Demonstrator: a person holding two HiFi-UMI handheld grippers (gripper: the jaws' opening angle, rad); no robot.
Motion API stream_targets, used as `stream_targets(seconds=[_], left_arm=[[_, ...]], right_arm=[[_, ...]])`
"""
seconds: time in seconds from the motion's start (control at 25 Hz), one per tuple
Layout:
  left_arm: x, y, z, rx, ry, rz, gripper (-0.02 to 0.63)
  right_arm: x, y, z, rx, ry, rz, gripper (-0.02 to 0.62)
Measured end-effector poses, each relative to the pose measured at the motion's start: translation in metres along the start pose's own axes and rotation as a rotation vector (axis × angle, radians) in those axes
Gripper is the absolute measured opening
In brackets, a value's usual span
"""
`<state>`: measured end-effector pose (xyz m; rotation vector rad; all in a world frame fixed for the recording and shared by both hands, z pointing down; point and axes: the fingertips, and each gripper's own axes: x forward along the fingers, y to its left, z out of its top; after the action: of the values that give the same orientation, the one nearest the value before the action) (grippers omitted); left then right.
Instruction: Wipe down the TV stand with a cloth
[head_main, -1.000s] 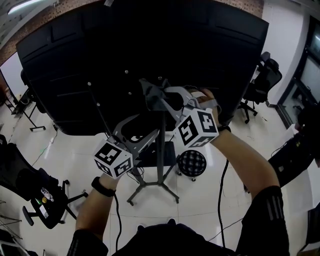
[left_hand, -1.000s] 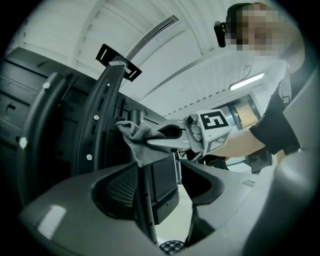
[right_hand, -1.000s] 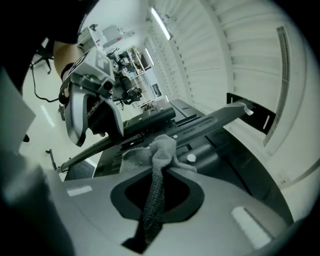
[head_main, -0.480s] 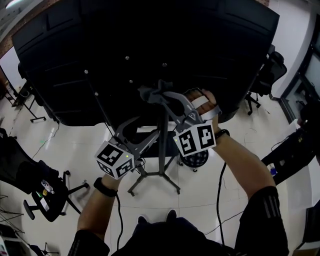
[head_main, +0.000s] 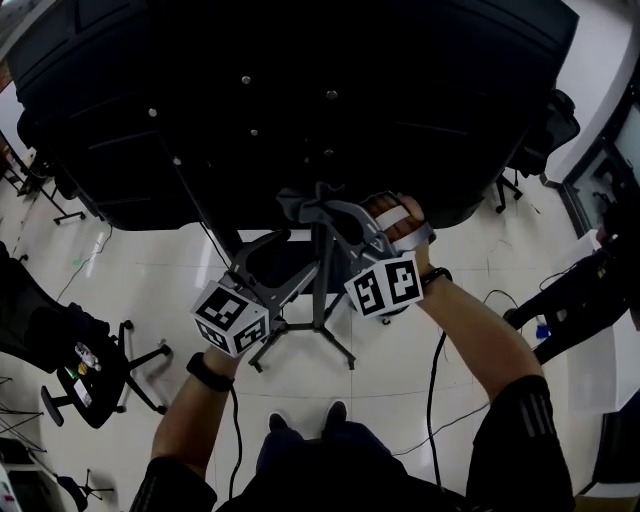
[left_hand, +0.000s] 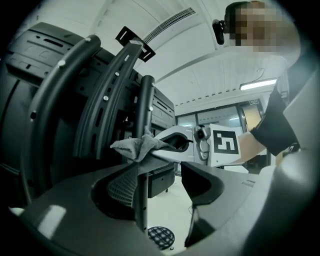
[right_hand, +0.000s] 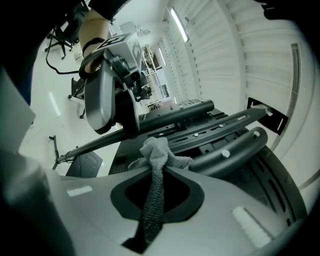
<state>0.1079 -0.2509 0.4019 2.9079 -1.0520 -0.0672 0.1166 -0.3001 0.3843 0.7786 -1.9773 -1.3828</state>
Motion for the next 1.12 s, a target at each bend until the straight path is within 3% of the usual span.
stream_targets(seconds=[0.44,1.12], left_arm=[[0.005,0.003,-0.093,-0.076,0.108,0.024,0.298],[-0.005,0.022,-0.256,-0.280,0.257,0.087,0.298]], right_arm=[[0.012,0.084,-0.025,0.062,0.016,0.124,0.015],[0.034,0.245,-0.069,0.168,0.076,0.324,0.015]])
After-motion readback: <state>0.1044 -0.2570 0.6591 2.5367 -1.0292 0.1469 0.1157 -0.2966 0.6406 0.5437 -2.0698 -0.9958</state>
